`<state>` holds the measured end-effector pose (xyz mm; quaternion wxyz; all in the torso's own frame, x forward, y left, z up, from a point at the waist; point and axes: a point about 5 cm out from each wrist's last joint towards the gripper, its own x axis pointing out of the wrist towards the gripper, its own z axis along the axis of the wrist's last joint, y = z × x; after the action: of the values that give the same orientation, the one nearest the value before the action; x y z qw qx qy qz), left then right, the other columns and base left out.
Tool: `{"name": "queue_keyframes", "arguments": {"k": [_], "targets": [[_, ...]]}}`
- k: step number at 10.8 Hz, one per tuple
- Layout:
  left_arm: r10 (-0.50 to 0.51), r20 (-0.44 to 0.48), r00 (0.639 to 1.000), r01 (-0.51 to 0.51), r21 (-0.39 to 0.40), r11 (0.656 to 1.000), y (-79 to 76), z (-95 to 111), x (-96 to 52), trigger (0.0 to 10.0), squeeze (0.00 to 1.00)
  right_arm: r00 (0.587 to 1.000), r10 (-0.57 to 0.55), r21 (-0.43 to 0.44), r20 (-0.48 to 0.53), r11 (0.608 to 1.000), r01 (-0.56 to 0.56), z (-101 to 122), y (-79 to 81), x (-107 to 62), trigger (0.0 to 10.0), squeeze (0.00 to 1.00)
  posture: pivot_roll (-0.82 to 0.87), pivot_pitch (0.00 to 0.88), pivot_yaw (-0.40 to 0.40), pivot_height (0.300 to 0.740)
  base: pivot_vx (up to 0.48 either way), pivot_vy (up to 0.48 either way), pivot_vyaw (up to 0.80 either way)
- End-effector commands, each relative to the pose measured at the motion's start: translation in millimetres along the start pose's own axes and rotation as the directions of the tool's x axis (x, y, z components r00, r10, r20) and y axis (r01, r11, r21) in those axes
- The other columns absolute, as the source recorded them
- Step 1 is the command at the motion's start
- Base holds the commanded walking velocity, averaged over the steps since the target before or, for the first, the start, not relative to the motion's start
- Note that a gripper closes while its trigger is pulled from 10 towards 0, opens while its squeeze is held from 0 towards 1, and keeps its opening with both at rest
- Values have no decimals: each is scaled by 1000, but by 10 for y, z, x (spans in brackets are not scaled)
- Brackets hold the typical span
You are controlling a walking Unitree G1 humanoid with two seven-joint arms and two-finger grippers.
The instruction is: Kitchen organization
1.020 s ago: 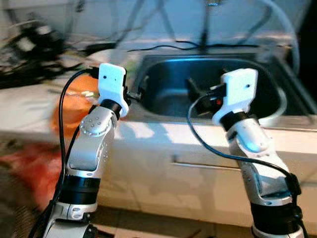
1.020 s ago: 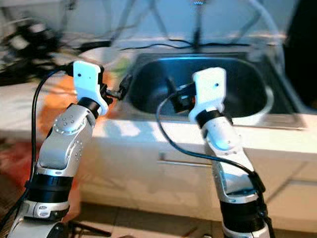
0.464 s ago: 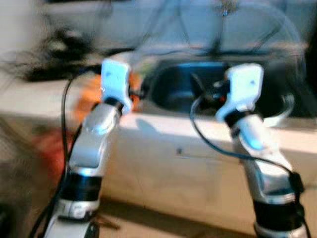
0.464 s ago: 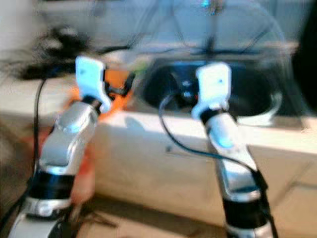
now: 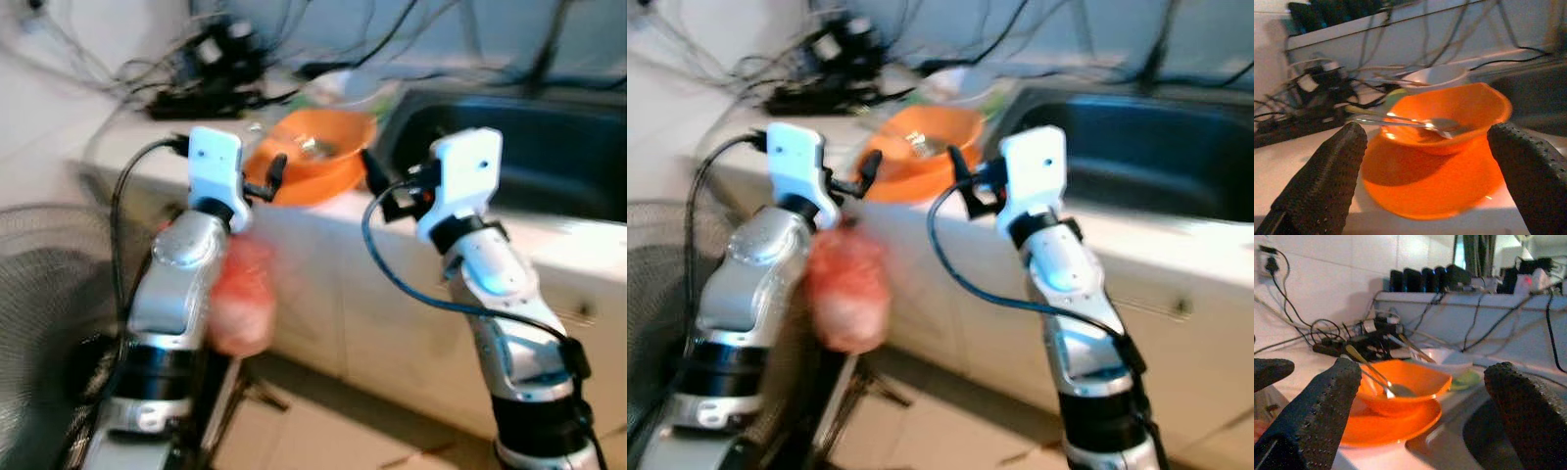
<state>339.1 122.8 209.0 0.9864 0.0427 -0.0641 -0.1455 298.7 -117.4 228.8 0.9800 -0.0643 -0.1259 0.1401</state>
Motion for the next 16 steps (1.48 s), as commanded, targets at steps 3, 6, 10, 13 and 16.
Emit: {"name": "queue_keyframes", "arguments": {"k": [3,6,10,13,16], "targets": [[-7,3,1000,7,13,1000,26,35,35,10000,0,1000,-11,-4,2,1000,11,12,0,1,10000,0,-31,0,137,740,0,0,-483],[27,-33,999,-25,52,998,54,-12,68,10000,0,1000,-13,-6,2,1000,13,13,-9,8,10000,0,-32,0,134,740,0,0,-785],[206,7,979,-206,-12,978,331,-4,26,10000,0,999,-41,-2,21,999,41,38,-60,-5,10000,0,-38,0,124,740,0,0,0],[225,-43,973,-228,-76,971,183,-212,-14,10000,0,999,-52,-34,-4,998,52,49,-204,-101,10000,0,-82,0,59,740,0,0,0],[158,-28,987,-160,-57,986,-43,-249,61,10000,0,999,-31,-74,-22,997,29,66,-226,-149,10000,0,-125,0,79,740,0,0,0]]}}
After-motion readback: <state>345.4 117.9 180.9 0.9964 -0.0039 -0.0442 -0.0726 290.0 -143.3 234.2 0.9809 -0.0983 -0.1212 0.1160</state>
